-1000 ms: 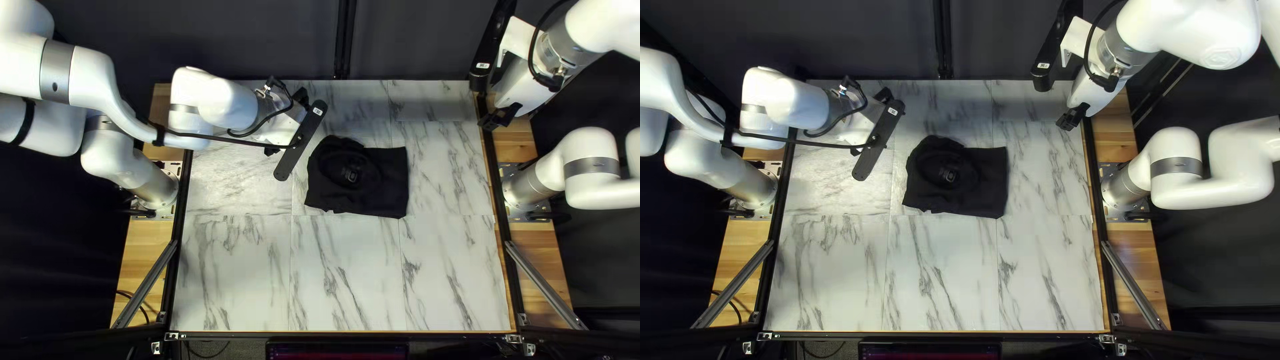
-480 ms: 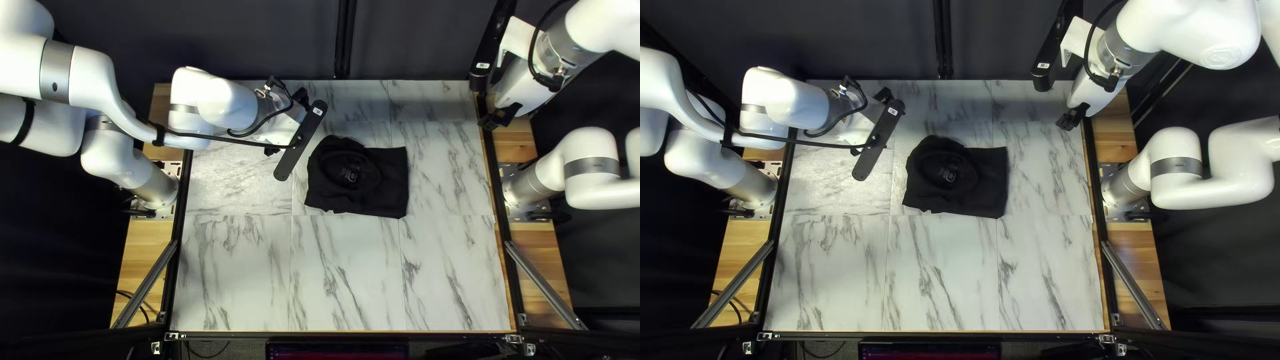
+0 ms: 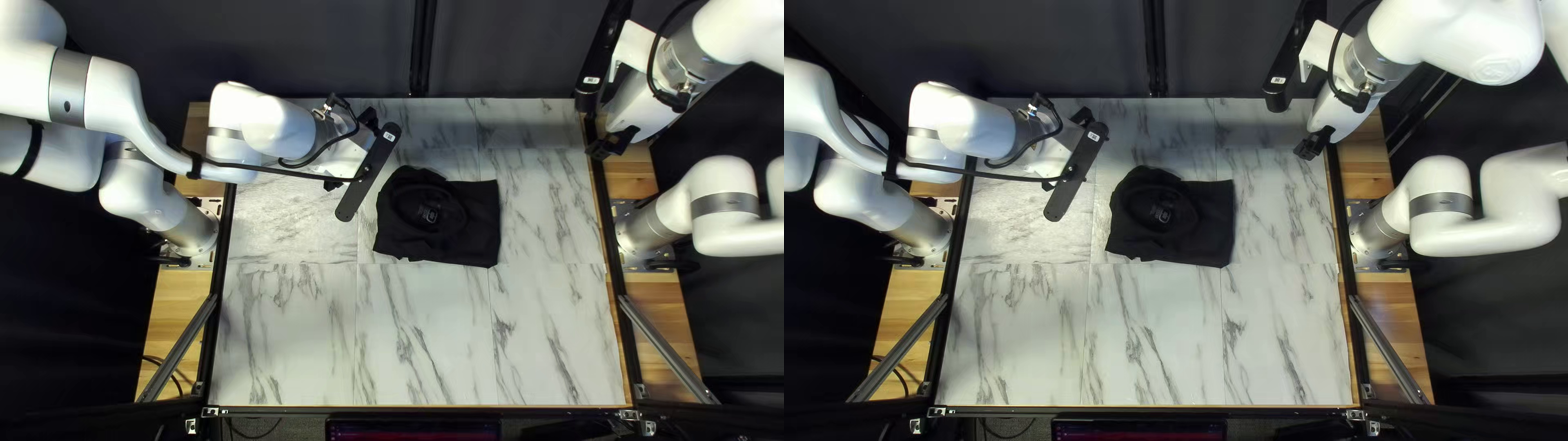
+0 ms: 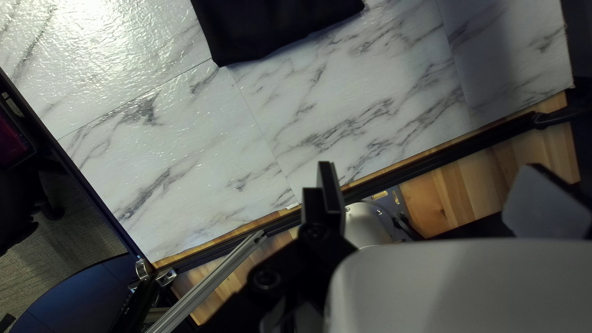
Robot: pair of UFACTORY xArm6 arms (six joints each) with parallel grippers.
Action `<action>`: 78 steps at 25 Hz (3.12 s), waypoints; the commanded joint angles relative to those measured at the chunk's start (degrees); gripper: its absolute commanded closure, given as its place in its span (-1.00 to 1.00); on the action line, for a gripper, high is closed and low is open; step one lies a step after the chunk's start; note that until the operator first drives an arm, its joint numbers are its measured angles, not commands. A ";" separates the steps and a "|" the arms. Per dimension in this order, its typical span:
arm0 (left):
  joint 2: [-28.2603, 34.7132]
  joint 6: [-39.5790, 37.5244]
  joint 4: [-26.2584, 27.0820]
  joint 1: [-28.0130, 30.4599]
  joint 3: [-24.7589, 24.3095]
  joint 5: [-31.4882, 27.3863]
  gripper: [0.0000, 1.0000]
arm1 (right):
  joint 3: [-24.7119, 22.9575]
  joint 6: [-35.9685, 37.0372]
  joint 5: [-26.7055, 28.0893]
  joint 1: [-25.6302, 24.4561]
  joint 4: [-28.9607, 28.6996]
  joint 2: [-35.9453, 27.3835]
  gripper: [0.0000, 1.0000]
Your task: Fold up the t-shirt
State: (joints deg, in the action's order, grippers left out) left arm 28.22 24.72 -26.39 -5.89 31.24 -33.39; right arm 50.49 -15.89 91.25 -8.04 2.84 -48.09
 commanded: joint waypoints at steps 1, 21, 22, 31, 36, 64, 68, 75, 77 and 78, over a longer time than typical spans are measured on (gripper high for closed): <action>-5.45 5.82 4.01 -3.34 2.81 4.74 -1.00 | 0.00 0.00 0.00 0.00 0.00 0.00 -1.00; -38.58 -23.72 -16.38 -2.86 24.01 12.76 -1.00 | 0.00 0.00 0.00 0.00 0.00 0.00 -1.00; -39.46 -24.58 -16.96 -2.96 24.66 12.77 -1.00 | 0.00 0.00 0.00 0.00 0.00 0.00 -1.00; -46.83 -25.65 -15.38 -3.40 30.81 12.33 -1.00 | 0.00 0.00 0.00 0.00 0.00 0.00 -1.00; -45.68 -26.28 -14.48 -2.26 29.69 11.06 -1.00 | 0.00 0.00 0.00 0.00 0.00 0.00 -1.00; -51.70 -22.26 -12.34 -7.84 35.41 9.98 -1.00 | 0.00 0.00 0.00 0.00 0.00 0.00 -1.00; -52.22 -21.05 -11.71 -8.69 36.79 9.35 -1.00 | 0.00 0.00 0.00 0.00 0.00 0.00 -1.00; -51.59 -22.16 -11.69 -7.05 37.34 8.01 -1.00 | 0.00 0.00 0.00 0.00 0.00 0.00 -1.00; -51.56 -22.39 -11.76 -6.79 37.43 7.90 -1.00 | 0.00 0.00 0.00 0.00 0.00 0.00 -1.00; -51.62 -22.43 -11.79 -6.76 37.50 7.92 -1.00 | 0.00 0.00 0.00 0.00 0.00 0.00 -1.00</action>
State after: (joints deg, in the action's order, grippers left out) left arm -23.39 2.46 -38.11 -12.79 68.66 -25.40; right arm 50.49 -15.89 91.25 -8.04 2.84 -48.09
